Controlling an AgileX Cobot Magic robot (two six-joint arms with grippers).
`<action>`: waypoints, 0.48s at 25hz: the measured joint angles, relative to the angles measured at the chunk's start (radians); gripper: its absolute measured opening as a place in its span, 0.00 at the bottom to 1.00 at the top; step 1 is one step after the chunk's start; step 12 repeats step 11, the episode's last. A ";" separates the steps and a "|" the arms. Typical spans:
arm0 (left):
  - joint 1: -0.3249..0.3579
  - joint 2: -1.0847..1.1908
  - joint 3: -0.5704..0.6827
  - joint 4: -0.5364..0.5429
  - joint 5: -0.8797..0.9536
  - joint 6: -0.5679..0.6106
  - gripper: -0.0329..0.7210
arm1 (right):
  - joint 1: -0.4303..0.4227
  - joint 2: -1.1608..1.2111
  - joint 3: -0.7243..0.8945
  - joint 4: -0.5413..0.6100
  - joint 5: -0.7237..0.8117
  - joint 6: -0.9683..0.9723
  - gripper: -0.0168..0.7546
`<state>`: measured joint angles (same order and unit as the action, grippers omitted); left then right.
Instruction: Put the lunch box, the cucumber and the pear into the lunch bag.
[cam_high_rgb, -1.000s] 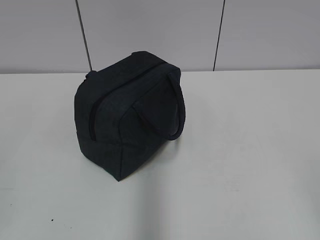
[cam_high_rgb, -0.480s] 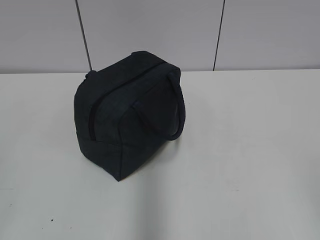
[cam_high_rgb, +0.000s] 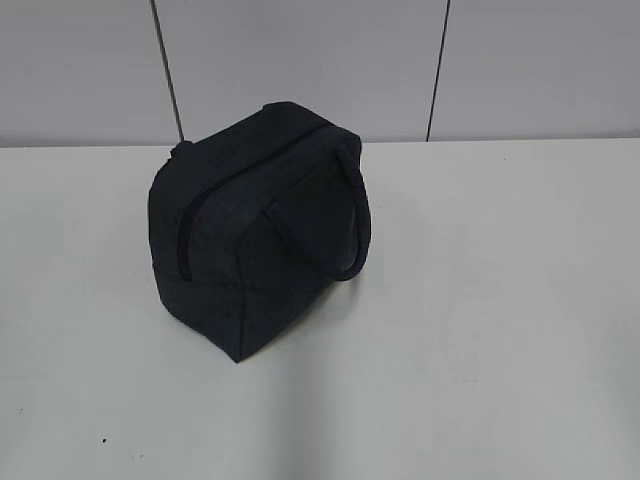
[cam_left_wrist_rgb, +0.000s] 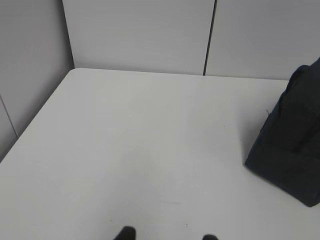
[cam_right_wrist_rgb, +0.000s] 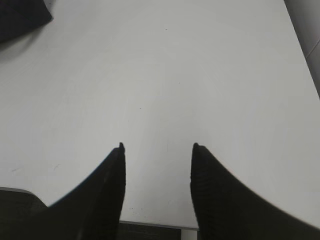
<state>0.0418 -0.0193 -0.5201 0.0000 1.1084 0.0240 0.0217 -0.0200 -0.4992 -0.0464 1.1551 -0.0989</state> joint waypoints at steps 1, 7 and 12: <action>0.000 0.000 0.000 0.000 0.000 0.000 0.38 | 0.000 0.000 0.000 0.000 0.000 0.000 0.47; 0.000 0.000 0.000 0.000 0.000 0.000 0.38 | 0.000 0.000 0.000 0.000 0.000 0.000 0.47; 0.001 0.000 0.000 0.000 0.000 0.000 0.38 | 0.000 0.000 0.000 0.000 0.000 0.000 0.47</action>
